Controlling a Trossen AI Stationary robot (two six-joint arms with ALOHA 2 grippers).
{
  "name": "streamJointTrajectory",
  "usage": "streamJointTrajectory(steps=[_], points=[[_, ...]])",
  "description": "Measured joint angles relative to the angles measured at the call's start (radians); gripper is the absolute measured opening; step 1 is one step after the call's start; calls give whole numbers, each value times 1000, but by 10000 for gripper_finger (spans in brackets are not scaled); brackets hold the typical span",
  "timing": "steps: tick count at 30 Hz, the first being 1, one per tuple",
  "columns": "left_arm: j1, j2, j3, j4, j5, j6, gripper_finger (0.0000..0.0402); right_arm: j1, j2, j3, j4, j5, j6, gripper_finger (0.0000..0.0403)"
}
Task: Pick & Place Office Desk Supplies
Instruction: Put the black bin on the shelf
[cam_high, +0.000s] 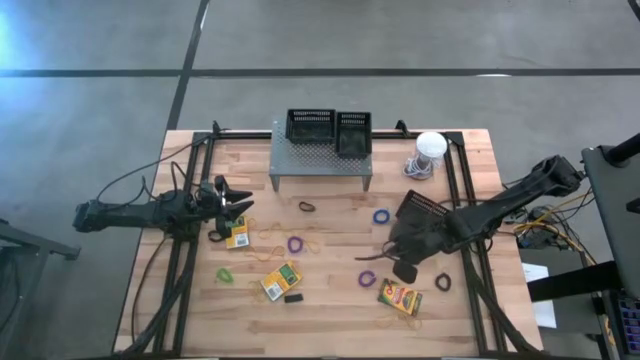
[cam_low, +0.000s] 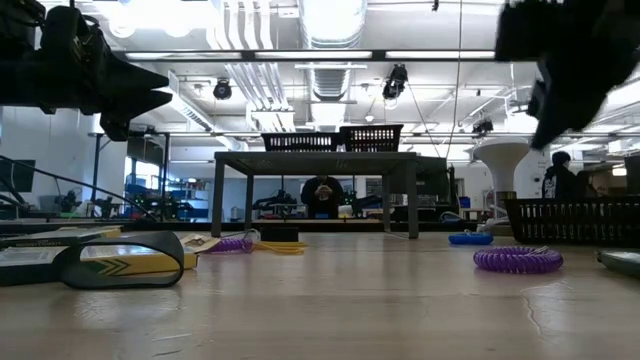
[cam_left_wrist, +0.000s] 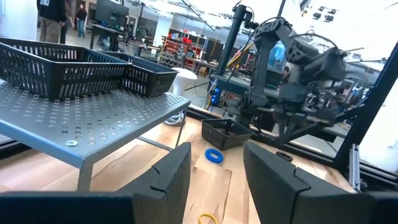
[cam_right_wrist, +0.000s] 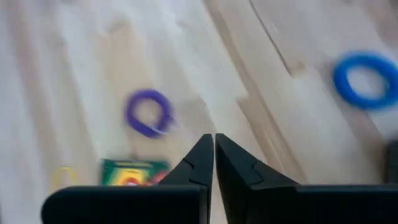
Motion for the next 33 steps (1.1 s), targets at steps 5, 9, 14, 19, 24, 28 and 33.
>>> streamJointTrajectory(steps=[5,9,14,19,24,28,33], points=[[0,0,0,22,0,0,152,1,0,83,-99,13,-8,11],[0,0,0,21,0,0,152,-18,0,119,-271,57,131,18],[0,0,0,21,0,0,152,-48,0,94,-412,66,238,52],[0,0,0,16,0,1,152,-81,4,12,-412,50,249,107],[0,0,0,13,0,3,152,-129,5,-32,-409,95,257,156],[0,0,0,13,0,3,152,-173,5,-65,-406,88,245,176],[0,0,0,13,0,3,152,-205,6,-124,-375,25,203,173]])
